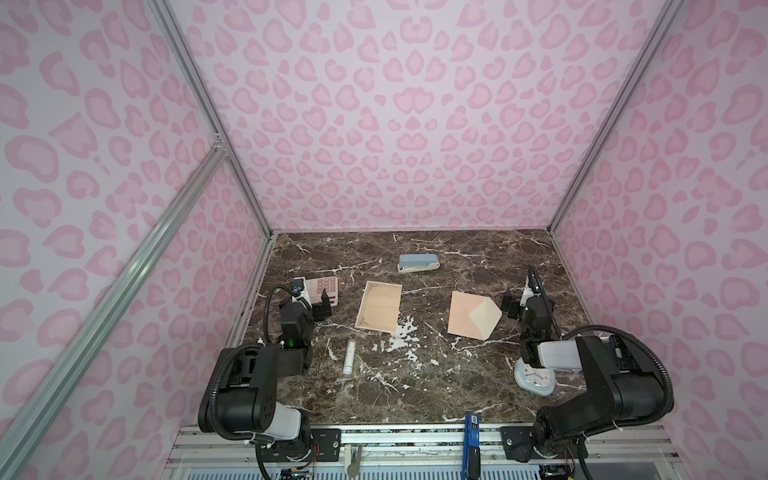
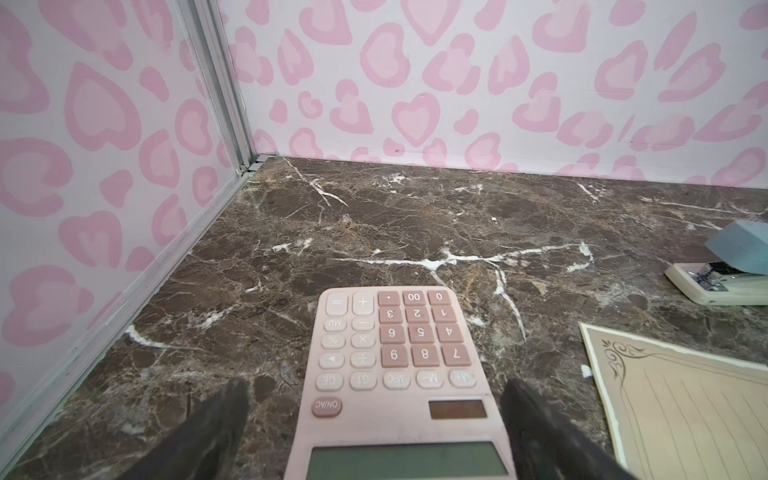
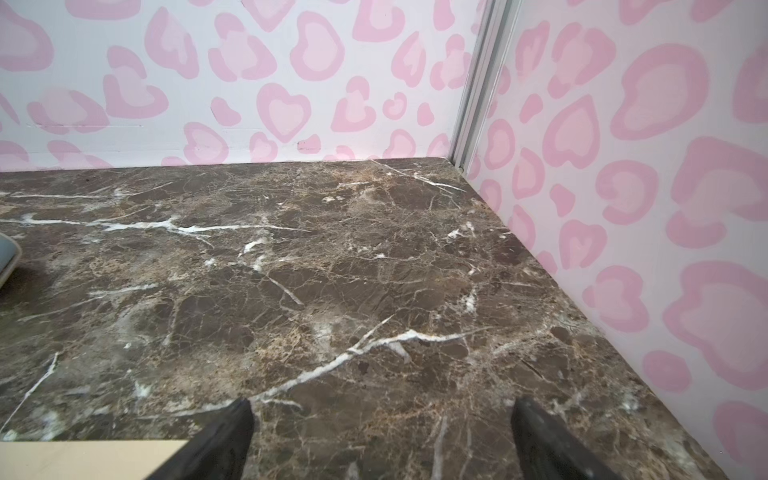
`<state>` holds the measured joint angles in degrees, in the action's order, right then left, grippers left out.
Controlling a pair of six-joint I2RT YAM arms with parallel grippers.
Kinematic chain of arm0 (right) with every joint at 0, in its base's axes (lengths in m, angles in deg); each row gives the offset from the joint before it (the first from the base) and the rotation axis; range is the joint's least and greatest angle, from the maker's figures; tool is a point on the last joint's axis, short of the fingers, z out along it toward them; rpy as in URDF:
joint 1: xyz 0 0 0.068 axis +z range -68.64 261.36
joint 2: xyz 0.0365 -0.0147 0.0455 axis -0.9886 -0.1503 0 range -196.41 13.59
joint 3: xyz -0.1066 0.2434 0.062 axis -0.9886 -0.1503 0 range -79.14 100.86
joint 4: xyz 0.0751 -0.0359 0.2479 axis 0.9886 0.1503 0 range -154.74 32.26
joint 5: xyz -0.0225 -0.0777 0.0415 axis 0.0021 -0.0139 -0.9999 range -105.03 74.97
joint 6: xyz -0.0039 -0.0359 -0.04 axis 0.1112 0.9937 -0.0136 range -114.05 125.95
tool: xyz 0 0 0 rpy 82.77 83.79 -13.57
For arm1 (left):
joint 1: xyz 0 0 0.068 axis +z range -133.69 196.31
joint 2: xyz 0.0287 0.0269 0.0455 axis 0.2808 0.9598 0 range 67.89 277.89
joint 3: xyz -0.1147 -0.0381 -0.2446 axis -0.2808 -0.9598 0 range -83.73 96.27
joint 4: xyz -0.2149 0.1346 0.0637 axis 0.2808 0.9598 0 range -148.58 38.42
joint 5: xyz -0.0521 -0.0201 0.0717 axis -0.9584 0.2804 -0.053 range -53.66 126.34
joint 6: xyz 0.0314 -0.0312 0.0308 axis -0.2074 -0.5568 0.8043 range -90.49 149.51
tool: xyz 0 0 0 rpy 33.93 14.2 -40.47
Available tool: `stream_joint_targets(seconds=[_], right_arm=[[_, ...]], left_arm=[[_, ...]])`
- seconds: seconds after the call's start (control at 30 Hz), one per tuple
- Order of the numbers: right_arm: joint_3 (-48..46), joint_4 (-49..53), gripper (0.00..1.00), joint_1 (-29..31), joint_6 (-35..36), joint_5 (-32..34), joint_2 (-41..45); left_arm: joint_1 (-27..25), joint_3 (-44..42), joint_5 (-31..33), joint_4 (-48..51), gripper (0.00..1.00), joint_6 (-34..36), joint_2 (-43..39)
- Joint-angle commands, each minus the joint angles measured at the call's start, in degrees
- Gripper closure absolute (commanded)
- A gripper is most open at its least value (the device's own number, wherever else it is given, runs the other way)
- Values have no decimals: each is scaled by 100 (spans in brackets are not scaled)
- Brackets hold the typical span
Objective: Place the letter into the envelope and seal it
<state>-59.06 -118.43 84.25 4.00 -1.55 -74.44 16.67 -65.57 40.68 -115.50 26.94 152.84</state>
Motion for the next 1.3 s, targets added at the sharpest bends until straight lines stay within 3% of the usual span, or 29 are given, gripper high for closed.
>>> stream_joint_targets(seconds=[0.0,1.27], right_arm=[[-27,-101,1,3,-7,15,-4],[-46,-198,1,13,39,14,33]], left_arm=[[13,36,-29,-83,3,46,-8],[105,64,-205,-46,3,-7,-2]])
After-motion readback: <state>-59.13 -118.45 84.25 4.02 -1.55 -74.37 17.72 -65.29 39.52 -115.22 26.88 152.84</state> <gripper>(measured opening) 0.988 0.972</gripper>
